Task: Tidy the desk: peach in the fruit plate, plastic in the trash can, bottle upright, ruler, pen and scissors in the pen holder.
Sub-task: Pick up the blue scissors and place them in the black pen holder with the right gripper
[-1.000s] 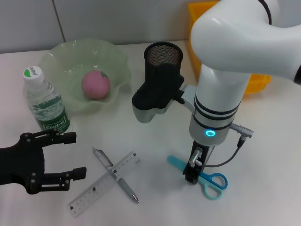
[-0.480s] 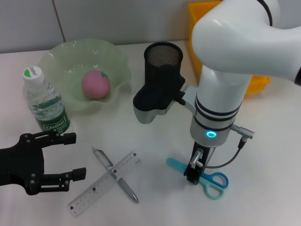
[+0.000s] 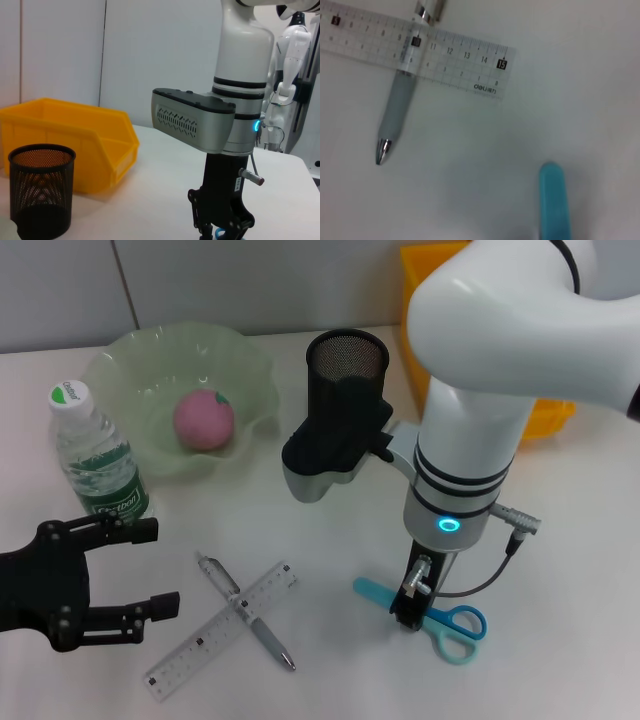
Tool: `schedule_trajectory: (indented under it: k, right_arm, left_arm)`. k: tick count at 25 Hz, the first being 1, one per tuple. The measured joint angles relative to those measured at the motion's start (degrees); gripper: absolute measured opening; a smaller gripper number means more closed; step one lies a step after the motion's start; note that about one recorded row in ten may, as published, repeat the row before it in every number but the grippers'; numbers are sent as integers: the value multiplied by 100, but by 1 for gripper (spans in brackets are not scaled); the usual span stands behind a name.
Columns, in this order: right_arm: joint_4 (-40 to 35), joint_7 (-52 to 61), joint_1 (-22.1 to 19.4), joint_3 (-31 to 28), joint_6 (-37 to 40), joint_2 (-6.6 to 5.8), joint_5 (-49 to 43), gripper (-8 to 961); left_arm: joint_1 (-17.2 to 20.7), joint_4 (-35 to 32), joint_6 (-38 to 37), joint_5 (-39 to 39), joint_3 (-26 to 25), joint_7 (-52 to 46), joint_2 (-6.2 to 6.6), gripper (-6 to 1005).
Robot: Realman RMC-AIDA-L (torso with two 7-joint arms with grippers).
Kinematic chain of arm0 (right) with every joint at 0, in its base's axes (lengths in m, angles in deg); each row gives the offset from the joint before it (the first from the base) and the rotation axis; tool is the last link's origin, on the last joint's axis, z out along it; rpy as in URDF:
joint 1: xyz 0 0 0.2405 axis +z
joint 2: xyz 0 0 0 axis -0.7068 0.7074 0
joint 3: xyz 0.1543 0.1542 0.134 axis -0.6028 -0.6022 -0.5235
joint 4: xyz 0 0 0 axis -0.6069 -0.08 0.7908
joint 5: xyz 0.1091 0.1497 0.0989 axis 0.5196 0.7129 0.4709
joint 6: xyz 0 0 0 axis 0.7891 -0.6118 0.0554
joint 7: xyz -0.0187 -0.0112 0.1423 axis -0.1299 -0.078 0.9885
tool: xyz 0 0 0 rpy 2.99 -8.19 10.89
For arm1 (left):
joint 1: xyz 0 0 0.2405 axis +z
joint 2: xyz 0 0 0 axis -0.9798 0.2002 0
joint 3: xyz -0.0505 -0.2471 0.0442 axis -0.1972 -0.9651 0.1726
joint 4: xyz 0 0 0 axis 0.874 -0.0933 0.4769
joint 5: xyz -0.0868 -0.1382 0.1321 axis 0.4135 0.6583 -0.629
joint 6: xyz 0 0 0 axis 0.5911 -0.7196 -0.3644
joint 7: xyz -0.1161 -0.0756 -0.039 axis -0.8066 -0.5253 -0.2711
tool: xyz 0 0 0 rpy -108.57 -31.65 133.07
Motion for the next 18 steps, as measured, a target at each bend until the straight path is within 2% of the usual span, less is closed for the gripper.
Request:
schedule_trajectory:
  k: [9, 14, 15, 16, 17, 18]
  right_arm:
    - [-131, -1, -17, -297, 94, -2, 2, 224]
    - [-610, -173, -333, -1110, 230, -52, 6, 224]
    - [-704, -283, -426, -1345, 255, -55, 6, 224]
    - [-851, -512, -612, -1841, 311, -60, 19, 224]
    - [-851, -512, -612, -1841, 311, -60, 19, 225]
    - [-904, -670, -713, -2135, 334, -60, 71, 225]
  left_arm:
    - [-7, 0, -29, 0, -53, 18, 0, 861]
    - [-19, 2, -108, 1, -324, 3, 6, 861]
    - [-24, 3, -133, 2, -408, 2, 6, 861]
    - [-31, 5, -176, 5, -547, 0, 8, 861]
    - [-31, 5, -176, 5, -547, 0, 8, 861]
    - [-33, 5, -192, 15, -589, 0, 8, 861]
